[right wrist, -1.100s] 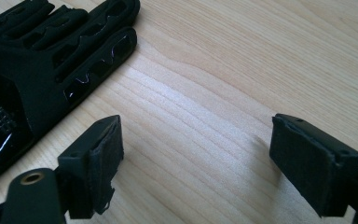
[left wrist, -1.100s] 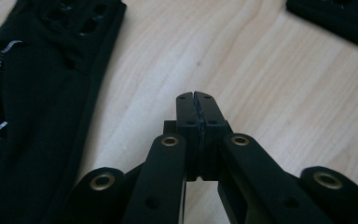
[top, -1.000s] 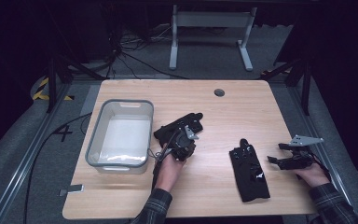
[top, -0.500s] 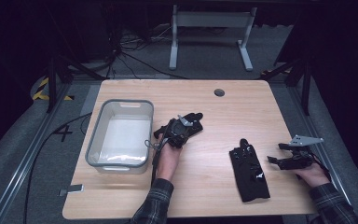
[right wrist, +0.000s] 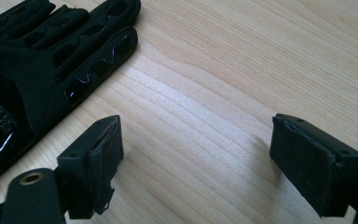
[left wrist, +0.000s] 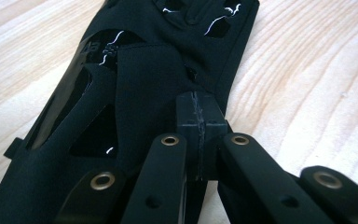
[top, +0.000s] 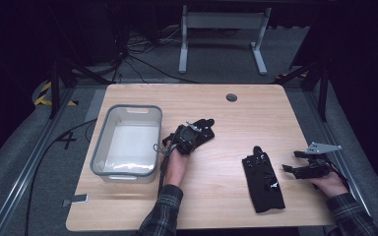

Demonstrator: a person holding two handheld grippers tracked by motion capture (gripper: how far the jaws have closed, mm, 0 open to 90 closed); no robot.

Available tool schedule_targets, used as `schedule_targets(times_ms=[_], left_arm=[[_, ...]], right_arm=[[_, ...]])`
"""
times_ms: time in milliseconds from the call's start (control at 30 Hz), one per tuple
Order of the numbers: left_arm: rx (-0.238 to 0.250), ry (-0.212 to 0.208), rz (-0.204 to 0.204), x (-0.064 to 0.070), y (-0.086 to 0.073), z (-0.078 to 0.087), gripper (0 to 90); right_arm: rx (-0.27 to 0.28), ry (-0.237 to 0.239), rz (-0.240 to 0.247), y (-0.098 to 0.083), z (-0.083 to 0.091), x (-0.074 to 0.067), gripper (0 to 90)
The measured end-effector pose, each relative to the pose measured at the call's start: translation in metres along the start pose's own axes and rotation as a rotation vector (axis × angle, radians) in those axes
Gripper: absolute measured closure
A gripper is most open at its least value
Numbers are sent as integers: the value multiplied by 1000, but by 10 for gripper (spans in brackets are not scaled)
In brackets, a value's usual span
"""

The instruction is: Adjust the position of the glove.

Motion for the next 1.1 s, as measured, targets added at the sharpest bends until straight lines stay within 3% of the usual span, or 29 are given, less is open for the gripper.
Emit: schedule_targets(times_ms=[700,1100], left_arm=[[-6,-139,-24,34,-10,11,899],[-6,-249,-16,59,-19,19,899]], right_arm=[[1,1,1,0,0,0,179],[2,2,2,0,0,0,178]])
Point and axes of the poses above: each handheld gripper's, and its own axes: z roughly backward along the jaws, y roughly out of its top, x roughly to its right, the point moved 4 cm from there along -z, roughly forward along the jaws, and after that the axes turned 12 degrees about x, right-handed, at the moved point
